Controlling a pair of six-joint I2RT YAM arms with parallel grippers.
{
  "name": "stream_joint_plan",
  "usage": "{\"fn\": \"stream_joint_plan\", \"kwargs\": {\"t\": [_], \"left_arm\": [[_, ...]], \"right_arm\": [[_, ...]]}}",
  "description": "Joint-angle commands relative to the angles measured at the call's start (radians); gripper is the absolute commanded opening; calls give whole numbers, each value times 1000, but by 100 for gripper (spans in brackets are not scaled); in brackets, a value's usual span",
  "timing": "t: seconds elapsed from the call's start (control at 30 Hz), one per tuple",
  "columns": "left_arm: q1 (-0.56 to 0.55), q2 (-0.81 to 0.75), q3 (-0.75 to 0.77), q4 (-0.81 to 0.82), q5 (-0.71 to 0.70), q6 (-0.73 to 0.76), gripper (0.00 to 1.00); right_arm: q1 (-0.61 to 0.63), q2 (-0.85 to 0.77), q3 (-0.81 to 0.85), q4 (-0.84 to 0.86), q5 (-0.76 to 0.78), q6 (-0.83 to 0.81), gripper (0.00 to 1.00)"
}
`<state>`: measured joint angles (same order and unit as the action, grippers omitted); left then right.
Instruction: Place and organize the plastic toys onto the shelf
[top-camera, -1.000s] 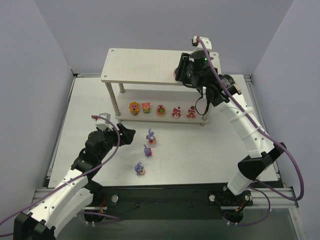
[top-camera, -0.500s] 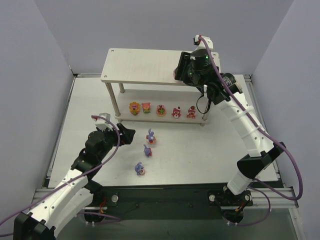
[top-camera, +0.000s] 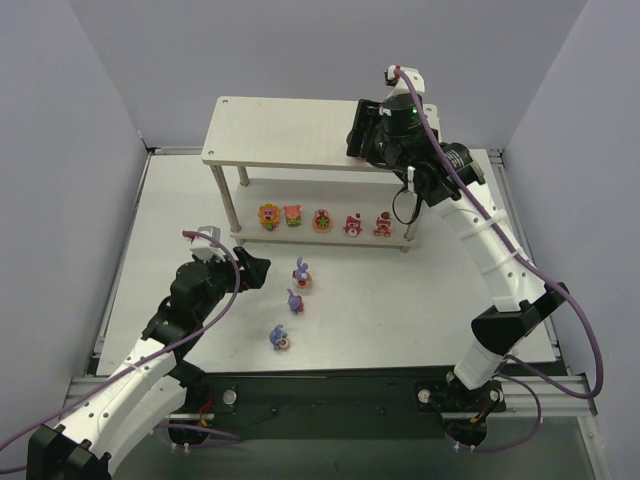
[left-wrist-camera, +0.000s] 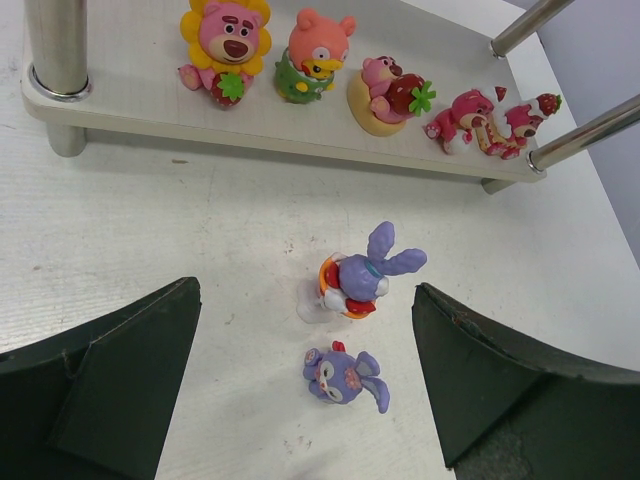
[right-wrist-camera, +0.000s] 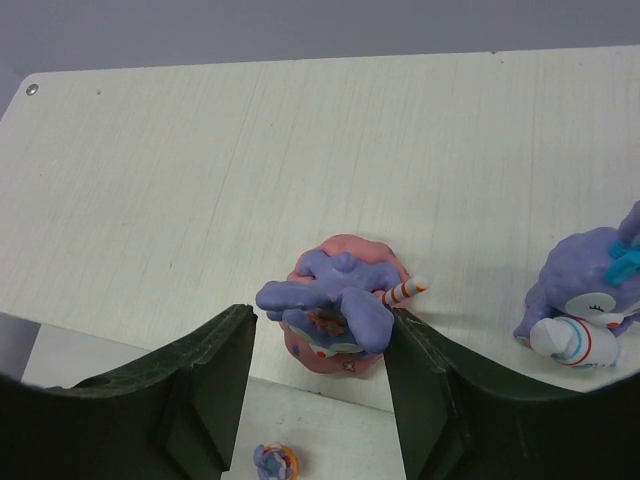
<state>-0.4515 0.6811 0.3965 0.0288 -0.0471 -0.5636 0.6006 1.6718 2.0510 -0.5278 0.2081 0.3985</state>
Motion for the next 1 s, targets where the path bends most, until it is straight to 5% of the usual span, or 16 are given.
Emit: {"fn": "stream_joint_plan", "kwargs": {"t": [0.0,0.57,0.8,0.97], "left_arm": [[-6,-15,21,2,-11,14,97],[-6,-14,27,0,-16,8,97],[-6,-14,27,-4,-10,7,97],[-7,-8,21,-3,-7,2,97]], "right_arm": [[-1,-29,41,18,-10,-41,54],[66,-328,-261,66,-15,-93,64],[191,-477,-503,104,-125,-170,64],[281,-530,-840,326,-251,-211,65]]}}
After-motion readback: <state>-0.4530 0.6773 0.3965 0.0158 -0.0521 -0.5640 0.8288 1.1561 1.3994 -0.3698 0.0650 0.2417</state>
